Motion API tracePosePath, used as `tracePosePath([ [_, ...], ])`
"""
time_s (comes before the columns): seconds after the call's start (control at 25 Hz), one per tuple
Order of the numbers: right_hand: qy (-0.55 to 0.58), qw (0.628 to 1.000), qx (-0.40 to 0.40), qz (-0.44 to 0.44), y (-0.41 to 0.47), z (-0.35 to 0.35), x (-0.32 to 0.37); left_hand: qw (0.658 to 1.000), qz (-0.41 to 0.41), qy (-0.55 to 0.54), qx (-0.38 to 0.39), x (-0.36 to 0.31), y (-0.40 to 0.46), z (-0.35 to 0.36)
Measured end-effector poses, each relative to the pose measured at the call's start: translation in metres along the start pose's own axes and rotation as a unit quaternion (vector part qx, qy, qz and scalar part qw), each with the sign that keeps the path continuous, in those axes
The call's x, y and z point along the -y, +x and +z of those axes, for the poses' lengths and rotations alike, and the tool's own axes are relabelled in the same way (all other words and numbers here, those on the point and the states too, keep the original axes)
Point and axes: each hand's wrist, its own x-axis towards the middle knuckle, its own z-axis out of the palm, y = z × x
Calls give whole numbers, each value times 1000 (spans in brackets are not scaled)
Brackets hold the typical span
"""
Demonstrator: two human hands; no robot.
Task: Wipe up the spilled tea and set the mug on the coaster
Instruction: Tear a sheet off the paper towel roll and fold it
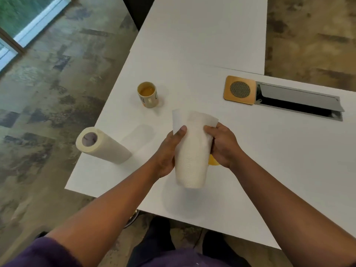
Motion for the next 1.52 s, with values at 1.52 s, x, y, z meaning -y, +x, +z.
tracePosePath([
  [1.52,-82,992,-83,-48,-38,-36,-16,991,51,39,-114,24,17,13],
])
